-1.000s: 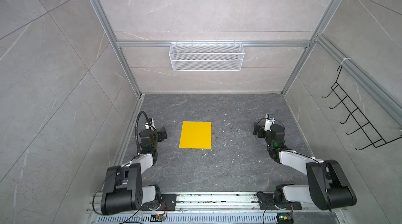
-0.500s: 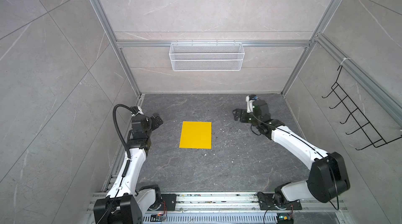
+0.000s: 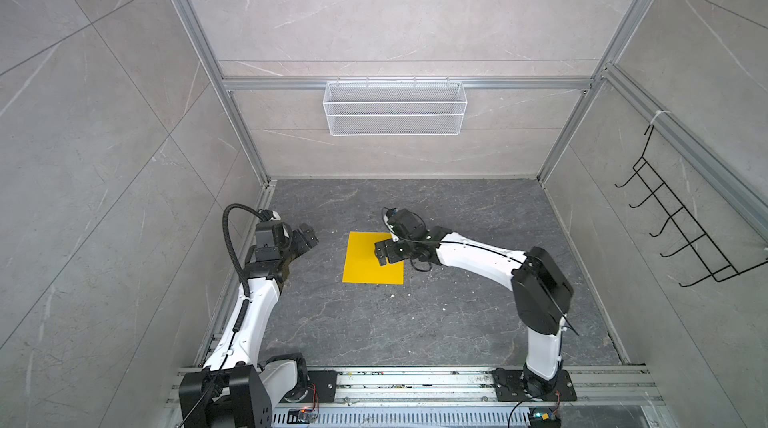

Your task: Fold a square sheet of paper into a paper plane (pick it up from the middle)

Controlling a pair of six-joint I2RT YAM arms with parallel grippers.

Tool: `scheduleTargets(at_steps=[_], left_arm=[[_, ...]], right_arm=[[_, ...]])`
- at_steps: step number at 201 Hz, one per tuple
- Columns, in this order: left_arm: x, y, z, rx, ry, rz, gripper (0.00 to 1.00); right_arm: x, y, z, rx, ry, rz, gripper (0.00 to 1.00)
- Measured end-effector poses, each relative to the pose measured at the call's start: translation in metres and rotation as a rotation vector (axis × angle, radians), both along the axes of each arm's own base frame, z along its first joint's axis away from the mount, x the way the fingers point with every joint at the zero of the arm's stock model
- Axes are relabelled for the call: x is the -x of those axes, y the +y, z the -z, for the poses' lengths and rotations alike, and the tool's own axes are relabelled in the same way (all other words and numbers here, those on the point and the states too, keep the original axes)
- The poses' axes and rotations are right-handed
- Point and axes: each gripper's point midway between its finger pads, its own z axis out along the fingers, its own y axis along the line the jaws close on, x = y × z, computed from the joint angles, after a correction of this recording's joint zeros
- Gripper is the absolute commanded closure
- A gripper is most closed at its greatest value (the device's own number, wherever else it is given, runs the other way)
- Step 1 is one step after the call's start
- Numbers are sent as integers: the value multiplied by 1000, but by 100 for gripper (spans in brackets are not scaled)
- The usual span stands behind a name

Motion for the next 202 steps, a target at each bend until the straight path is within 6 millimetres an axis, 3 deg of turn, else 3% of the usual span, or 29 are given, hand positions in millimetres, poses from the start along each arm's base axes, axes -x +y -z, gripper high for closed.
scheduleTargets(at_steps=[41,88,145,202], left_arm=[[3,0,9,1,38,-2,0],[2,0,17,4,72,-2,0],[0,0,25,10,112,3,0],[-2,-4,32,28,153,18,0]], right_arm=[[-11,37,28,115,-8,-49,1],[-21,55,54,185,24,-69,1],[-10,48,82,251,94,-99,1],[12,30,83,229,90,-130,1]])
